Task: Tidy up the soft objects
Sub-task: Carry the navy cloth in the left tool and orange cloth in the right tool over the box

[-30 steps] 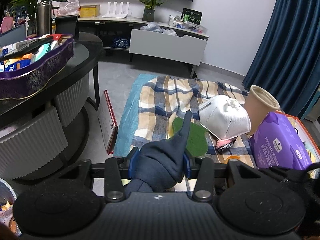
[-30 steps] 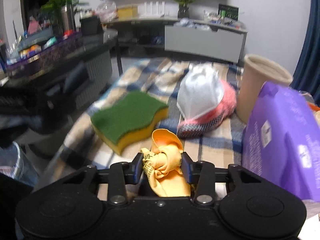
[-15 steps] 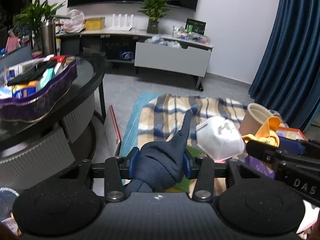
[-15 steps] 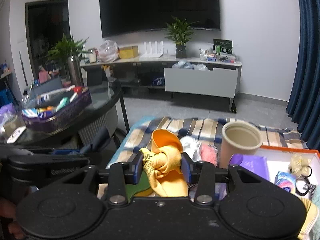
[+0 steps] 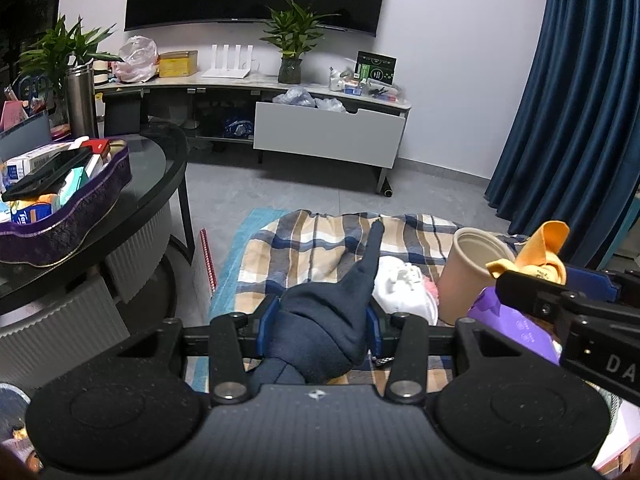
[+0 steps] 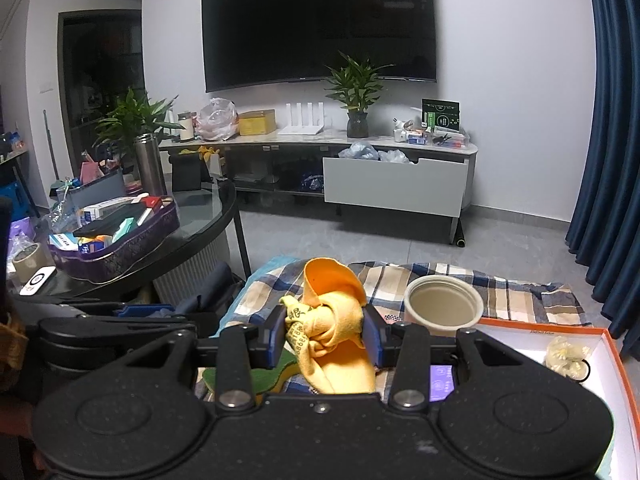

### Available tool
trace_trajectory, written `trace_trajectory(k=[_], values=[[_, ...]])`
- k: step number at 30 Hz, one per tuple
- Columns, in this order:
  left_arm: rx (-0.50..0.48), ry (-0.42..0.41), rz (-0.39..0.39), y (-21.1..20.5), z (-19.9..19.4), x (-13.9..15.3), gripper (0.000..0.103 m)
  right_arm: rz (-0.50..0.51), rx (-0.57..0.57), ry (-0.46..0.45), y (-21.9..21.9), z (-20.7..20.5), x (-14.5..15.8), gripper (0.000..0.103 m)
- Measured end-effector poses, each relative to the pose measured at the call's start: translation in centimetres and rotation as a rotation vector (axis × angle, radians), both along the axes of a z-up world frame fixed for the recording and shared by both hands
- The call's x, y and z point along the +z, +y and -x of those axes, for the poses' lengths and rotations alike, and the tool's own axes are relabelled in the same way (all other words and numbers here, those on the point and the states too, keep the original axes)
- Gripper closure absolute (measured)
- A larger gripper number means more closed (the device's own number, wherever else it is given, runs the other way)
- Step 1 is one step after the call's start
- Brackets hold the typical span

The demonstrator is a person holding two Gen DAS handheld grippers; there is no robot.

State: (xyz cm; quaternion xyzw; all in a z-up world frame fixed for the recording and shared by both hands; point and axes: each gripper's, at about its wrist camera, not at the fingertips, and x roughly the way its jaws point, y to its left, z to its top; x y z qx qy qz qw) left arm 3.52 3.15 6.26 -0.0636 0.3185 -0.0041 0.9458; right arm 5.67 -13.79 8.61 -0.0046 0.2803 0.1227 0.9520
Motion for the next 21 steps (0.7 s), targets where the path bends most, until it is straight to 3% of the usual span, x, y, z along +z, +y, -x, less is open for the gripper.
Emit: trace_trajectory(k=[8, 21], values=[[0.011, -0.001, 0.022, -1.7, -0.2, 0.5, 0.059, 0.001, -0.011, -0.022, -2.6, 0.8, 0.8, 0.054], [-0.032, -0.008, -0.016, -4.9, -0.6, 0.8, 0.058, -0.013, -0.043, -0.039, -6.4, 1.0, 1.3, 0.054]])
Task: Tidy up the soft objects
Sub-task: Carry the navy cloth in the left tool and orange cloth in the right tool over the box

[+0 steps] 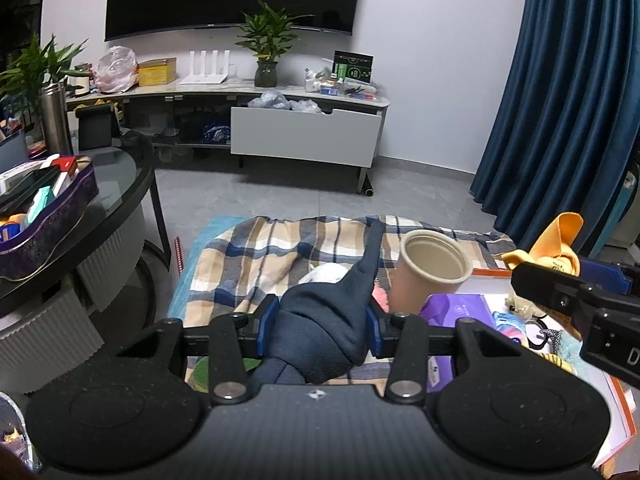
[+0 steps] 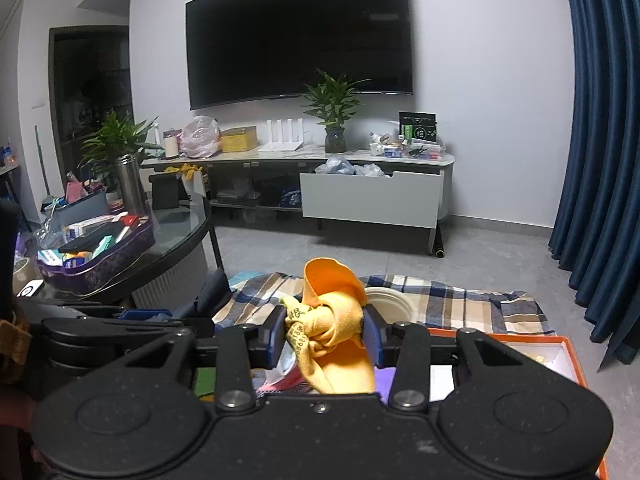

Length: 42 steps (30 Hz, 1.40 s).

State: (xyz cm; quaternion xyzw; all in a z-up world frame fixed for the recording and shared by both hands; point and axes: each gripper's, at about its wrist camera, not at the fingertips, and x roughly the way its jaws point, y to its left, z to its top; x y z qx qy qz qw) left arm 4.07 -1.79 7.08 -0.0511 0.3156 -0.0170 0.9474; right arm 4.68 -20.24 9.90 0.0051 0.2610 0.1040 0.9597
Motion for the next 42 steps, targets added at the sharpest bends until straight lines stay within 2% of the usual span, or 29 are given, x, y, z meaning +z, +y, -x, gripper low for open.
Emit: trace_trajectory(k=[19, 42], values=[[-0.078, 0.016, 0.005, -4.0, -1.3, -0.1, 0.058, -0.034, -0.066, 0.007, -4.3, -0.2, -0.4, 0.053], [-0.135, 0.03, 0.018, -7.0, -2.3, -0.1, 0.058, -0.034, -0.109, 0.014, -6.4, -1.1, -0.6, 0.053]])
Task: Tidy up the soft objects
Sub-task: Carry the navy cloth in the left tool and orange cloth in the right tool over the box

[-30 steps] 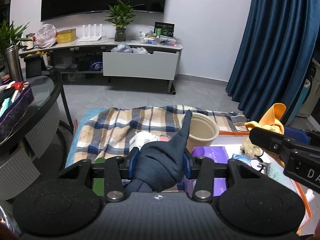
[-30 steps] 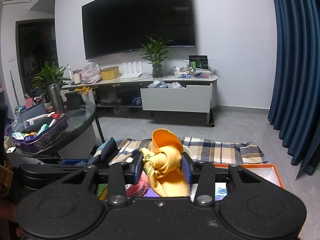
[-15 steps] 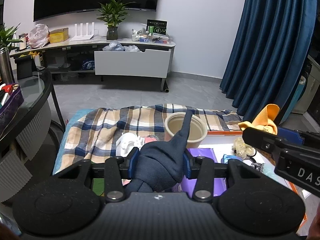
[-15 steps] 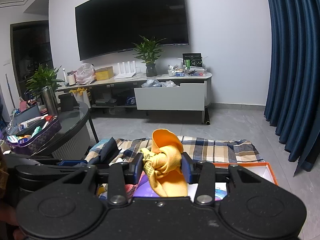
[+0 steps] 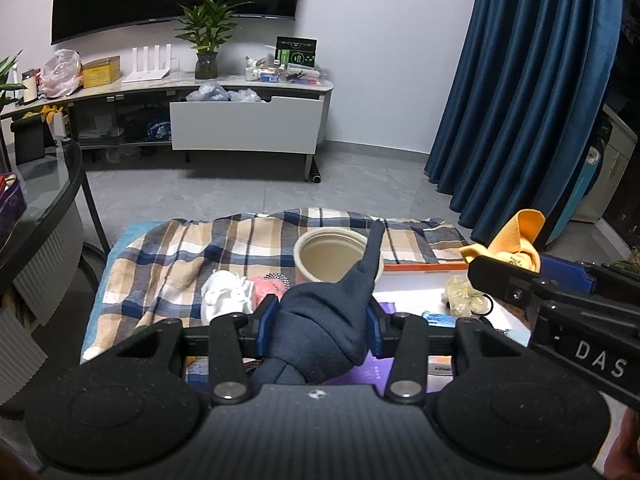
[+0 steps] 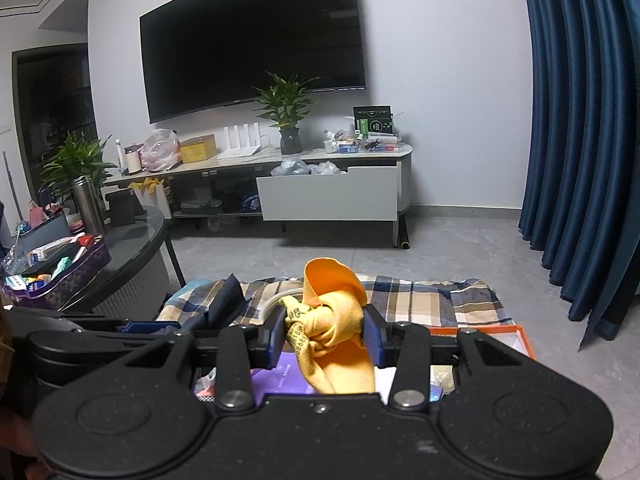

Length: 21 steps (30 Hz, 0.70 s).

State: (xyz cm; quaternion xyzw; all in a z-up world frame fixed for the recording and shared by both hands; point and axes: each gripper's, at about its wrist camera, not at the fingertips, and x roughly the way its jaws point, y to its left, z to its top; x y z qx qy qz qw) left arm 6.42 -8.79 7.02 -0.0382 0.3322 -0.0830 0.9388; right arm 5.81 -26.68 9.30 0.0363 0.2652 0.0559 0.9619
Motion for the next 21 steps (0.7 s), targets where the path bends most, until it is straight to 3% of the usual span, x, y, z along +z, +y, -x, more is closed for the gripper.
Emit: trace_trajectory(k=[21], values=[[-0.07, -0.001, -0.003, -3.5, -0.4, -0.1, 0.058, -0.007, -0.069, -0.015, -3.5, 0.8, 0.5, 0.053]])
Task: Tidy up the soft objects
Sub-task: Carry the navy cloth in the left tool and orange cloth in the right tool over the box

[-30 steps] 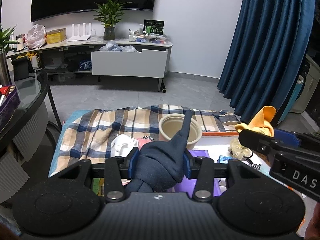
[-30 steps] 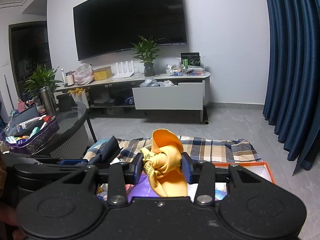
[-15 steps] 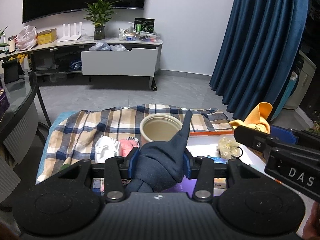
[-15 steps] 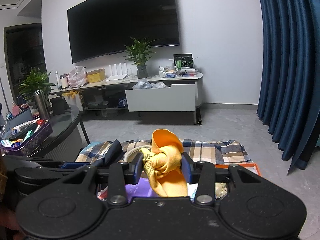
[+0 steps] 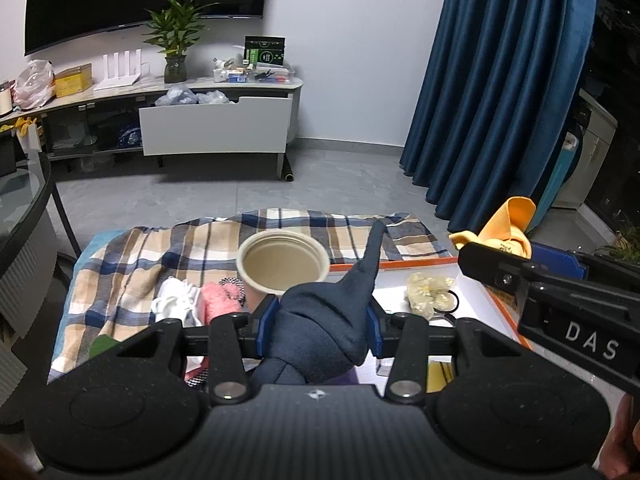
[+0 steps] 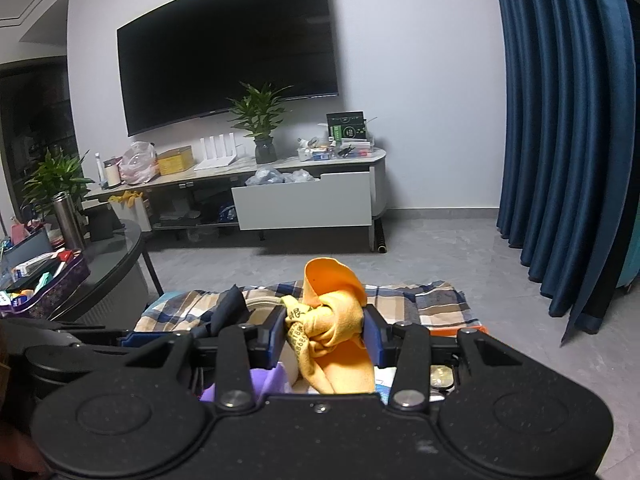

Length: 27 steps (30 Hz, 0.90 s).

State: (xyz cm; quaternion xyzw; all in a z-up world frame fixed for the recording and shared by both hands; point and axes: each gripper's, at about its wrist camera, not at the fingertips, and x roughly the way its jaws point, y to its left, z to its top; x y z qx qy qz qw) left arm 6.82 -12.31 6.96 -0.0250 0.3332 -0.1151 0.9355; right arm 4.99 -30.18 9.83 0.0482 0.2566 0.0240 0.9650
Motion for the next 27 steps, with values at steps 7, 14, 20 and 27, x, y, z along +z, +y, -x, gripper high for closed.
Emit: trace_trajectory(k=[7, 14, 20, 27], values=[[-0.028, 0.001, -0.005, -1.2, 0.1, -0.1, 0.058, -0.004, -0.026, -0.002, -1.1, 0.3, 0.0, 0.053], [-0.055, 0.002, -0.009, -2.3, 0.1, -0.2, 0.058, -0.008, -0.045, -0.003, -2.2, 0.6, 0.0, 0.053], [-0.073, 0.005, -0.01, -3.3, -0.1, -0.4, 0.058, -0.01, -0.069, -0.001, -3.1, 0.7, -0.1, 0.052], [-0.101, 0.015, -0.016, -4.4, -0.2, -0.8, 0.058, -0.01, -0.093, 0.004, -4.2, 0.8, -0.3, 0.052]])
